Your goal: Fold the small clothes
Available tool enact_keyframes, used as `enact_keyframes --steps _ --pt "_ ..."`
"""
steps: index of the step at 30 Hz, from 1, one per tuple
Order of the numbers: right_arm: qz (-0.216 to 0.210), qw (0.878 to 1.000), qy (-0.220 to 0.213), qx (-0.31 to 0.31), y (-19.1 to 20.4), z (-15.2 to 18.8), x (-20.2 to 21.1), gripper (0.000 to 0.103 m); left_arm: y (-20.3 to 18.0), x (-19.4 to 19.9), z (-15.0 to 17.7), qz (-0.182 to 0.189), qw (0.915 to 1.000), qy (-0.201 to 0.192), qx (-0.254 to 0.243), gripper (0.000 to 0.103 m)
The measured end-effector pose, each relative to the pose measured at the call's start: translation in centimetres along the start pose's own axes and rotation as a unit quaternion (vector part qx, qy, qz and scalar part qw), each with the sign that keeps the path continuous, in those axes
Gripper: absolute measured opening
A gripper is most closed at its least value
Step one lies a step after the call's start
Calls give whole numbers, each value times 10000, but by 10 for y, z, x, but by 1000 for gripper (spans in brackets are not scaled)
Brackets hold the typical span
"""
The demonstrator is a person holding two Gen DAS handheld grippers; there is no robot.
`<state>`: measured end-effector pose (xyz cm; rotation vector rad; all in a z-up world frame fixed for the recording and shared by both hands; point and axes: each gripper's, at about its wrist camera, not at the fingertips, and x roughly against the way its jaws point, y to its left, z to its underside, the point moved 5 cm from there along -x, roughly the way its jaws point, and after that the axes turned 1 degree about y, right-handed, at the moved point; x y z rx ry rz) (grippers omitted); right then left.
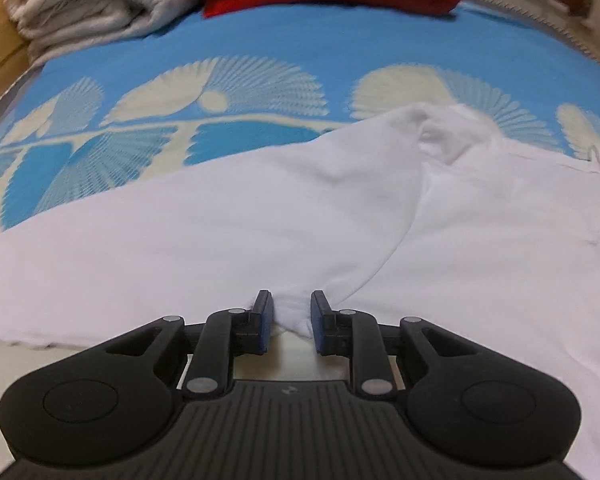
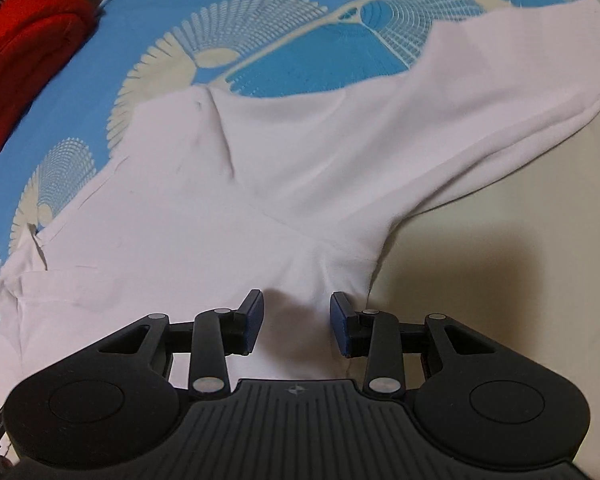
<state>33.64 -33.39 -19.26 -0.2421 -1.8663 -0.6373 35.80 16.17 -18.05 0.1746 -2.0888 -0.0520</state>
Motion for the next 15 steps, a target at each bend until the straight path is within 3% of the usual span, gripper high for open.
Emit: enact_keyframes --steps 3,6,10,15 --pt "-30 9997 -122 200 2 -1 1 39 5 7 6 -14 9991 359 225 28" --pt "-59 9975 -675 210 -1 -7 19 39 8 27 10 -59 9974 653 294 28" --pt "-320 9917 -1163 447 -6 -4 66 39 13 93 6 561 9973 377 302 29" --pt "-601 9874 -1254 753 -12 23 129 39 30 177 25 635 9976 -80 273 29"
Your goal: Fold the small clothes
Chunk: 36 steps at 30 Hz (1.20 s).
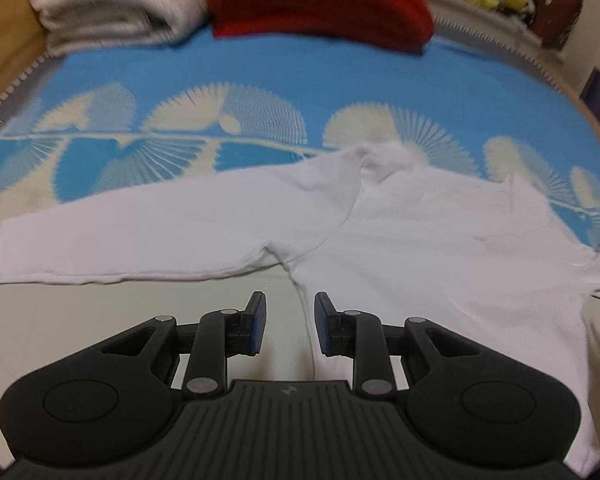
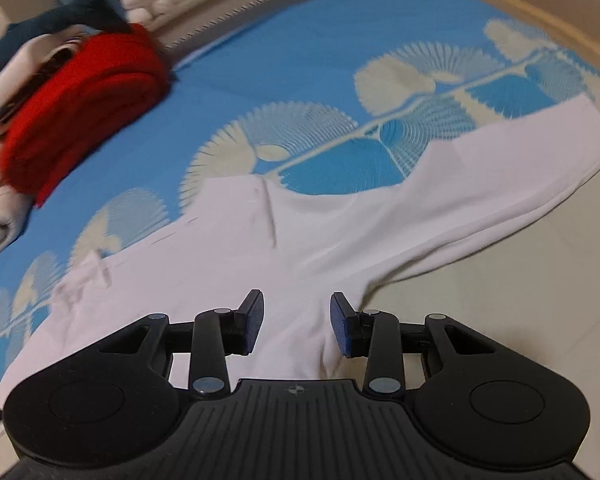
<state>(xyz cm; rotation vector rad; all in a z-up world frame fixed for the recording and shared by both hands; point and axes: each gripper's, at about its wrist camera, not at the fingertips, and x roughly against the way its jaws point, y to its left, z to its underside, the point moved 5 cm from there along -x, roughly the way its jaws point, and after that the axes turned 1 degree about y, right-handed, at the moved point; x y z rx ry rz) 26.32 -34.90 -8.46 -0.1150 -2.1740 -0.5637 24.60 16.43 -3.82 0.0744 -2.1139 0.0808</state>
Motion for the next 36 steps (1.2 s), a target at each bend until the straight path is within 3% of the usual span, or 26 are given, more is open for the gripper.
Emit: enact_keyframes --steps 5,8,10,12,19,25,27,28,29,31,34,35,36 --pt "-241 9994 86 238 -9 47 67 39 9 37 70 452 9976 264 452 29" --pt "-200 9991 333 154 -31 87 81 42 9 23 121 344 9963 652 440 29" --pt "-92 9985 538 21 -50 111 78 42 11 9 153 51 9937 1090 239 29" --pt "157 9966 806 38 -68 132 69 42 13 5 168 -145 9923 1234 7 29" --pt "249 9872 1534 363 -89 165 44 45 25 -3 181 335 9860 1571 451 30" --pt "10 9804 1920 452 -86 181 40 44 12 -17 189 218 9833 1805 68 30" --pt "-67 9785 1963 636 -81 186 41 36 10 -19 193 185 9825 1855 -48 25" --pt "-98 9775 1985 707 -80 187 41 25 8 -20 195 217 9817 1886 -116 11" --pt "-132 9767 2012 734 -79 186 41 12 5 -19 197 305 9808 1912 -225 4" --pt "-362 9783 1942 630 -76 181 48 6 1 -9 195 399 9829 1754 -403 4" --pt "-1205 9813 1497 58 -73 157 70 6 13 10 188 619 9866 1506 -93 3" --pt "-1321 9799 1488 -114 -76 151 73 5 18 10 191 549 9862 1559 -89 3" --pt "-1129 9805 1603 -145 -82 152 71 5 21 6 195 354 9851 1672 -204 3"
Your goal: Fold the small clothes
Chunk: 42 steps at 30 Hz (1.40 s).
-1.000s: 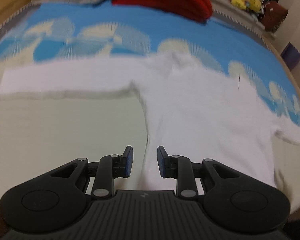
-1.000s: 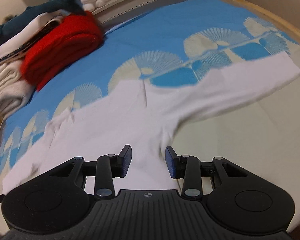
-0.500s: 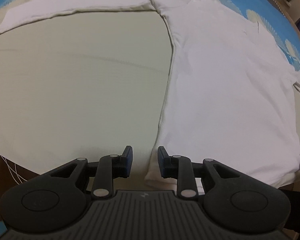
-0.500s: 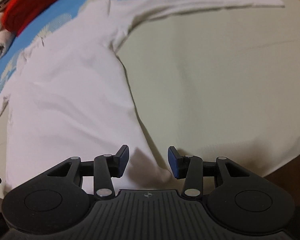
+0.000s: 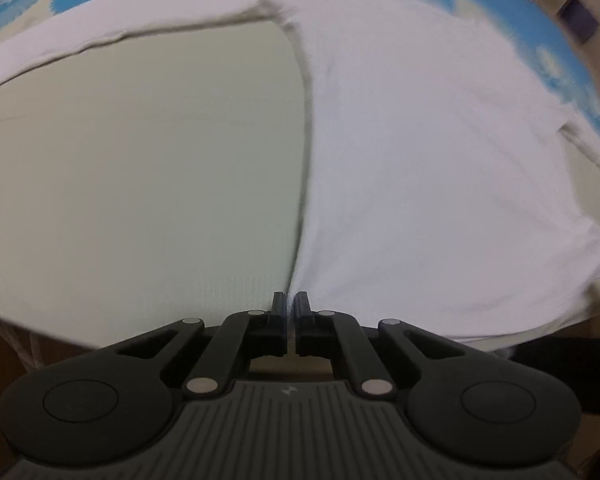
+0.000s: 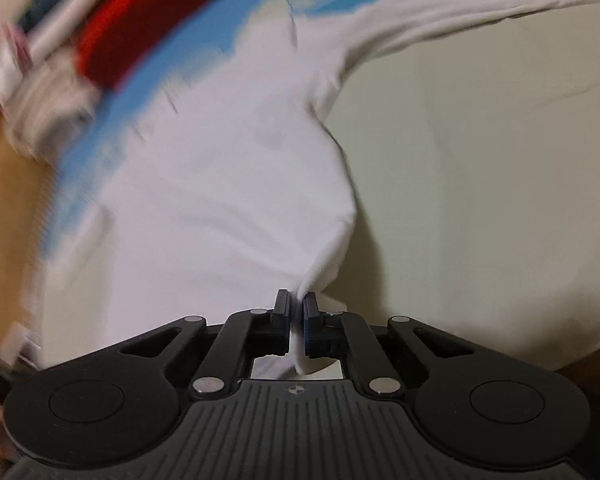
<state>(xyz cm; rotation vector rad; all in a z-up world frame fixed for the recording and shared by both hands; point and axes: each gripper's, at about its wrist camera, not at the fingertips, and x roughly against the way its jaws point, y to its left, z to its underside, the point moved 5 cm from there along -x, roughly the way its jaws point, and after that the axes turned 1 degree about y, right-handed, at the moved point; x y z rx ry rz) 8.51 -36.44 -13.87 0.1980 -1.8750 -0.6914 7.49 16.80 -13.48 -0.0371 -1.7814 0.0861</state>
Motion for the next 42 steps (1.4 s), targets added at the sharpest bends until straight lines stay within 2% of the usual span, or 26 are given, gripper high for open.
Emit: enact_keyframes --steps 1,3,4,6,9,10,12,13,14,18,19,20,22,23,24,26,28,30,32,34,35,36,37,39,42 --pt "341 9993 171 30 -7 4 -6 5 2 -9 4 -312 9992 190 -171 0" --pt "1188 9899 749 187 -21 18 -27 1 2 -26 13 -944 9922 536 -612 0" --pt "1408 9849 965 304 -25 26 -35 1 0 -31 16 -1094 9890 605 -790 0" --pt "1508 9822 1006 495 -21 29 -39 3 -6 -25 15 -929 9911 478 -826 2" --pt "1463 9842 885 465 -19 27 -34 7 -10 2 -2 -602 9961 -263 -597 6" --pt "1477 9846 817 464 -18 26 -32 12 -13 6 -7 -449 9968 -406 -525 8" --pt "1513 9841 757 537 -16 26 -31 20 -18 7 -14 -225 9976 -518 -397 28" --pt "1511 9836 805 574 -16 27 -33 23 -20 4 -17 -198 9979 -496 -356 47" --pt "1522 9827 866 596 -16 28 -35 24 -22 0 -21 -218 9981 -446 -355 50" --pt "1557 9807 897 764 -13 27 -44 24 -21 -26 -15 -249 9993 -19 -289 48" --pt "1538 9807 896 814 -10 28 -47 24 -20 -30 -14 -226 9993 52 -280 42" --pt "1532 9802 908 867 -8 29 -47 24 -20 -33 -11 -212 9993 116 -297 25" --pt "1545 9786 919 1002 -5 30 -48 23 -24 -37 -10 -206 9988 191 -408 6" --pt "1523 9788 874 1056 -2 30 -47 12 -26 -34 -10 -181 9985 147 -496 4" --pt "1468 9799 798 1091 1 29 -45 4 -29 -27 -10 -118 9983 40 -574 4" --pt "1228 9866 548 929 6 26 -32 4 -31 -9 -13 39 9979 -234 -609 3" --pt "1033 9925 385 522 0 18 -24 4 -27 -7 -9 -60 9979 -199 -607 3" --pt "1384 9880 534 424 -11 20 -30 4 -22 -24 -4 -480 9963 162 -691 4" --pt "1721 9811 787 396 -21 27 -39 4 -29 -34 -1 -528 9933 393 -946 7" --pt "1782 9804 731 402 -17 25 -37 6 -38 -31 -5 -763 9898 248 -1181 9" --pt "1816 9808 584 399 -15 23 -33 13 -42 -24 -9 -913 9876 -20 -1279 15" --pt "1905 9803 345 396 -15 20 -26 16 -46 -15 -14 -903 9869 -281 -1307 19" --pt "1967 9795 115 411 -13 17 -19 22 -50 -8 -20 -747 9880 -491 -1261 24" --pt "1943 9790 -329 518 -6 10 -6 24 -57 -2 -29 -331 9907 -701 -1116 24" --pt "1553 9840 -573 661 10 12 -5 25 -63 -7 -32 42 9927 -561 -1070 24"
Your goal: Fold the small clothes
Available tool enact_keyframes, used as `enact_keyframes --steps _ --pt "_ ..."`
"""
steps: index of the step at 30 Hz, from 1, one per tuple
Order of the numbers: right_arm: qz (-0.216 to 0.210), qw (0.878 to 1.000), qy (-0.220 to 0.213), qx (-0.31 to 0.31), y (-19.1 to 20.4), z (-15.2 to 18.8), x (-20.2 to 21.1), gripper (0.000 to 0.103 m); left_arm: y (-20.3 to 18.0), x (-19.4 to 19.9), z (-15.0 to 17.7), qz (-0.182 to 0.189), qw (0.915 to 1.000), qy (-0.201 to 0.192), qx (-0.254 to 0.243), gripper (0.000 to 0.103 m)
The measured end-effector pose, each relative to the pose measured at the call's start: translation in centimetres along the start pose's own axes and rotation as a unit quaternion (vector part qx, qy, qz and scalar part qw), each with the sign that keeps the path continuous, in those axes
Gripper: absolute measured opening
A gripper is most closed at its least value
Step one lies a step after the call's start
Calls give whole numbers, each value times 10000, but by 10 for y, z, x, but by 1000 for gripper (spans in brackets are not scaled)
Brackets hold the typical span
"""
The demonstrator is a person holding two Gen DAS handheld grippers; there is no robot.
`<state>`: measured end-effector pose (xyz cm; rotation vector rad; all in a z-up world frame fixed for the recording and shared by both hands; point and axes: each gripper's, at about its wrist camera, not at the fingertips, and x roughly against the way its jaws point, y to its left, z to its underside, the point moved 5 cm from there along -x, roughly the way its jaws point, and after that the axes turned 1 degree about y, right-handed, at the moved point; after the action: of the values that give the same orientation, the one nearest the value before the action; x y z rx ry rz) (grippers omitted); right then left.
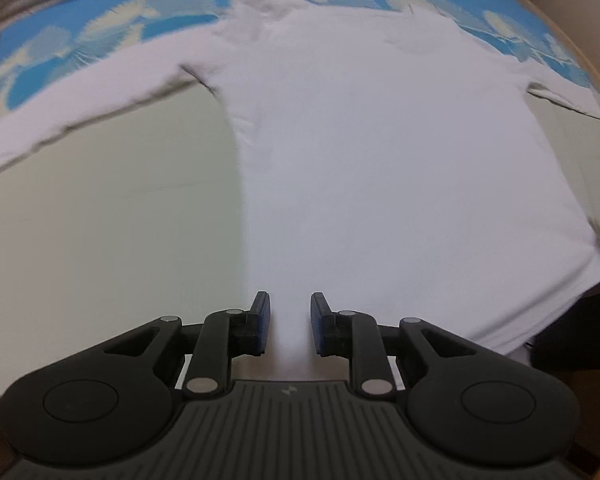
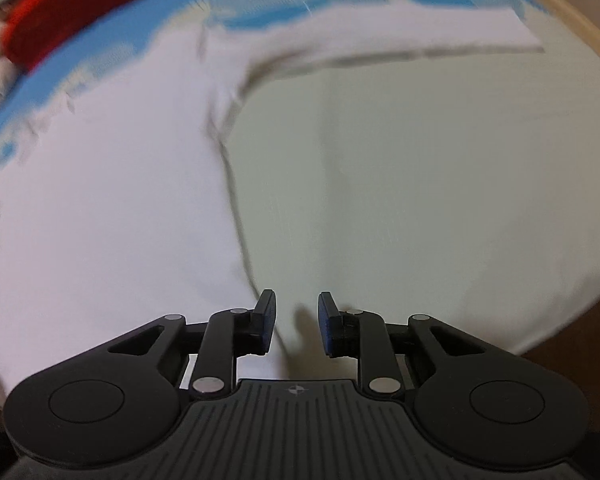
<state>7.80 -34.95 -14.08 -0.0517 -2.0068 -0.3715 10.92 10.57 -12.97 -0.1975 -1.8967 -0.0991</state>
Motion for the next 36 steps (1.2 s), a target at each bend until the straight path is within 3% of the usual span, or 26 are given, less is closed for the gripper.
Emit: enact_keyframes --steps 3,4,6,8,11,12,14,16,18,20,22,29,36 --pt "-212 9986 450 157 11 12 -16 40 -3 -34 9 -146 9981 572 -201 24" --pt "-136 9971 704 261 17 19 -24 46 -4 -45 15 -331 9954 828 -338 24" --pt "269 9909 1160 635 20 34 -40 46 0 -52 23 -586 9916 992 -590 25" --pt "334 9909 977 862 29 33 -37 46 -6 -45 15 -562 9937 771 -589 27" --pt "207 9925 838 865 34 30 -32 47 -12 -36 7 -190 9976 503 -440 32" --pt "350 9911 925 888 32 32 -36 47 -15 -41 7 -207 9970 596 -446 32" --pt "526 9900 995 847 31 32 -39 47 -13 -53 14 -590 9922 903 -632 32" --pt "505 9922 839 777 31 27 -34 47 -15 -56 12 -700 9907 906 -736 32" --pt "489 9944 523 781 32 16 -22 47 -16 -48 2 -589 9941 623 -665 34" --pt "419 9960 144 775 32 2 -10 47 -18 -39 -14 -508 9970 258 -517 48" --pt "358 9957 -239 817 38 -6 0 47 -14 -34 -27 -585 9975 -2 -393 55" --pt "242 9903 -1107 806 46 -28 11 47 -2 -23 -54 -773 9955 -553 -10 61" --pt "259 9840 -1544 845 59 -43 22 46 -3 19 -45 -855 9916 -909 328 61"
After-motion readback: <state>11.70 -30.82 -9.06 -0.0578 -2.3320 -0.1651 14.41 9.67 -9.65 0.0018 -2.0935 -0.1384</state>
